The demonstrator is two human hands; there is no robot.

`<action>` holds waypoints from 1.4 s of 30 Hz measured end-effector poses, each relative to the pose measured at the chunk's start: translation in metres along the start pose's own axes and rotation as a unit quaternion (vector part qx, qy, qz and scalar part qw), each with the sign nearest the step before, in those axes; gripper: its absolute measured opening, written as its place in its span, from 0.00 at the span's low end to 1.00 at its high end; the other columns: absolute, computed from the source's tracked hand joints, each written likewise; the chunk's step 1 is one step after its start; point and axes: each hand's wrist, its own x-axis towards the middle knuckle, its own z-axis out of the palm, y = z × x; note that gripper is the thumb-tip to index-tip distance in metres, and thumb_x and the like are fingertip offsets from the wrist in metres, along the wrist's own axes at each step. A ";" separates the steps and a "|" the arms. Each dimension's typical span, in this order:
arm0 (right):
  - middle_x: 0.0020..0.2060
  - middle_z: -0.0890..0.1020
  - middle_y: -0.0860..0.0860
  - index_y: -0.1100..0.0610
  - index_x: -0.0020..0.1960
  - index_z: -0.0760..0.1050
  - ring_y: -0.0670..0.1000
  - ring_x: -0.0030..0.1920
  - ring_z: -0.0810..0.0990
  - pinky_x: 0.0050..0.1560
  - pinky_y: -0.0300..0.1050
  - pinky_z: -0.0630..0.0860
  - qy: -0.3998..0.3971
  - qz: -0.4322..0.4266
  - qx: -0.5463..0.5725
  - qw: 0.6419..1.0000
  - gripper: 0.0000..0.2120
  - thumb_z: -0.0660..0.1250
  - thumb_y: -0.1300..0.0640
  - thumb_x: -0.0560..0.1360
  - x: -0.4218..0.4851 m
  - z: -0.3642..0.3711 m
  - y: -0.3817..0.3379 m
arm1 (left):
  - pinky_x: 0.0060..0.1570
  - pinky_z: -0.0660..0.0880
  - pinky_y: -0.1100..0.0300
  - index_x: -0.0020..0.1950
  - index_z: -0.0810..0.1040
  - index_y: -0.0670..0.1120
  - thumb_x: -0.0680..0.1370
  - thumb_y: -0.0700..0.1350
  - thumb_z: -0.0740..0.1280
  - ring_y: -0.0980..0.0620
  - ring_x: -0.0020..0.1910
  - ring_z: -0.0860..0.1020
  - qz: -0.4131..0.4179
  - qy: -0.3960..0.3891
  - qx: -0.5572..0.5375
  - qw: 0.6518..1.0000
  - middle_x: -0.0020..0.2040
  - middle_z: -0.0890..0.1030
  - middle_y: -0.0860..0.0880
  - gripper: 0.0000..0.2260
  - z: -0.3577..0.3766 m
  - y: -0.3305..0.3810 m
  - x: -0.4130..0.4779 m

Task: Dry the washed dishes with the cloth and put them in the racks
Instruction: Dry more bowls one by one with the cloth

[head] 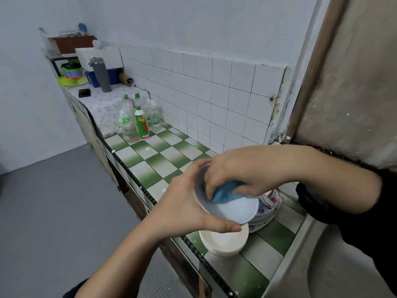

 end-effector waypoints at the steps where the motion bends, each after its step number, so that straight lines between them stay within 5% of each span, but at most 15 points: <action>1: 0.55 0.80 0.44 0.51 0.56 0.79 0.49 0.58 0.75 0.55 0.54 0.75 0.046 -0.032 -0.052 0.997 0.20 0.66 0.67 0.67 0.002 0.003 0.000 | 0.56 0.77 0.56 0.68 0.69 0.54 0.49 0.58 0.81 0.59 0.57 0.79 -0.002 -0.002 -0.012 1.000 0.57 0.81 0.59 0.48 -0.001 0.000 0.001; 4: 0.55 0.81 0.46 0.52 0.56 0.80 0.54 0.55 0.79 0.50 0.51 0.76 0.151 -0.058 -0.155 0.974 0.14 0.60 0.60 0.75 0.004 0.008 -0.003 | 0.56 0.76 0.59 0.68 0.69 0.53 0.49 0.58 0.80 0.60 0.58 0.79 0.002 0.005 -0.025 1.000 0.57 0.80 0.60 0.49 -0.010 0.000 0.002; 6: 0.56 0.81 0.49 0.53 0.59 0.79 0.56 0.53 0.78 0.49 0.51 0.77 0.145 -0.027 -0.147 0.978 0.14 0.61 0.58 0.76 0.003 0.010 -0.006 | 0.54 0.75 0.62 0.67 0.70 0.53 0.48 0.58 0.80 0.61 0.56 0.79 0.004 0.023 -0.021 1.000 0.56 0.80 0.61 0.49 -0.014 -0.001 0.002; 10: 0.53 0.80 0.50 0.48 0.66 0.73 0.48 0.50 0.78 0.50 0.48 0.75 -0.038 0.121 0.003 0.992 0.19 0.67 0.54 0.75 -0.006 -0.006 -0.012 | 0.54 0.77 0.59 0.68 0.69 0.54 0.46 0.61 0.80 0.61 0.55 0.79 0.008 0.053 0.009 0.998 0.55 0.80 0.61 0.51 -0.007 -0.003 0.001; 13: 0.43 0.80 0.45 0.54 0.65 0.75 0.37 0.38 0.79 0.37 0.30 0.73 -0.060 0.128 0.192 0.971 0.17 0.69 0.60 0.76 -0.014 -0.012 -0.012 | 0.56 0.77 0.59 0.69 0.67 0.57 0.47 0.62 0.80 0.62 0.57 0.78 0.015 0.054 0.029 0.998 0.57 0.79 0.62 0.52 0.004 -0.001 0.000; 15: 0.45 0.80 0.44 0.56 0.64 0.76 0.35 0.41 0.79 0.40 0.28 0.72 -0.027 0.110 0.256 0.960 0.18 0.71 0.64 0.75 -0.018 -0.012 -0.010 | 0.57 0.76 0.59 0.70 0.66 0.57 0.47 0.63 0.79 0.62 0.58 0.77 0.016 0.057 0.038 0.998 0.58 0.78 0.61 0.52 0.009 0.001 0.001; 19: 0.56 0.80 0.49 0.56 0.62 0.76 0.47 0.55 0.76 0.57 0.38 0.71 0.095 0.058 0.088 0.990 0.18 0.69 0.62 0.73 -0.015 0.002 -0.001 | 0.56 0.75 0.63 0.68 0.67 0.54 0.50 0.59 0.81 0.61 0.59 0.77 0.043 0.053 0.040 0.997 0.58 0.78 0.62 0.48 0.015 -0.001 0.004; 23: 0.54 0.79 0.52 0.55 0.60 0.75 0.56 0.53 0.77 0.51 0.52 0.77 0.097 0.053 -0.197 0.974 0.15 0.67 0.59 0.74 -0.008 0.018 -0.011 | 0.59 0.70 0.70 0.74 0.62 0.52 0.50 0.67 0.75 0.64 0.63 0.72 0.073 0.079 0.115 0.988 0.64 0.73 0.62 0.55 0.013 0.001 0.006; 26: 0.57 0.76 0.50 0.51 0.67 0.69 0.53 0.56 0.75 0.54 0.49 0.73 -0.020 0.138 -0.140 0.980 0.18 0.61 0.55 0.78 -0.015 0.009 -0.020 | 0.57 0.67 0.74 0.75 0.61 0.52 0.51 0.68 0.74 0.61 0.63 0.72 0.087 0.090 0.149 0.981 0.66 0.72 0.58 0.56 0.014 0.002 0.007; 28: 0.55 0.79 0.49 0.51 0.65 0.72 0.50 0.53 0.78 0.53 0.47 0.73 -0.025 0.138 0.013 0.990 0.18 0.64 0.58 0.76 -0.019 0.005 -0.020 | 0.56 0.63 0.79 0.75 0.59 0.52 0.51 0.65 0.77 0.62 0.63 0.70 0.095 0.082 0.164 0.978 0.67 0.71 0.57 0.56 0.018 0.003 0.008; 31: 0.52 0.82 0.47 0.53 0.60 0.77 0.45 0.51 0.81 0.54 0.42 0.77 0.077 0.142 0.279 0.947 0.16 0.68 0.63 0.74 -0.025 0.013 -0.015 | 0.55 0.61 0.82 0.75 0.59 0.51 0.51 0.62 0.79 0.61 0.63 0.69 0.091 0.089 0.172 0.977 0.67 0.70 0.56 0.57 0.023 -0.002 0.010; 34: 0.50 0.83 0.43 0.49 0.57 0.77 0.41 0.52 0.81 0.53 0.35 0.76 0.239 0.156 0.453 0.844 0.16 0.70 0.62 0.71 -0.027 0.028 -0.016 | 0.56 0.60 0.83 0.74 0.59 0.49 0.52 0.67 0.75 0.60 0.63 0.70 0.085 0.129 0.172 0.973 0.66 0.73 0.54 0.55 0.023 -0.008 0.014; 39: 0.53 0.83 0.43 0.49 0.59 0.79 0.42 0.53 0.79 0.57 0.34 0.73 0.462 0.317 0.142 0.816 0.18 0.71 0.57 0.70 -0.004 0.052 -0.026 | 0.60 0.69 0.70 0.72 0.64 0.45 0.55 0.66 0.75 0.57 0.63 0.72 0.102 0.168 0.145 0.970 0.65 0.73 0.53 0.51 0.027 -0.005 0.016; 42: 0.52 0.83 0.46 0.50 0.56 0.80 0.44 0.53 0.80 0.56 0.35 0.74 0.534 0.289 0.229 0.761 0.17 0.72 0.61 0.69 0.019 0.062 -0.041 | 0.59 0.69 0.71 0.74 0.63 0.45 0.54 0.59 0.78 0.62 0.63 0.71 0.083 0.175 0.130 0.972 0.66 0.72 0.56 0.52 0.028 -0.003 0.017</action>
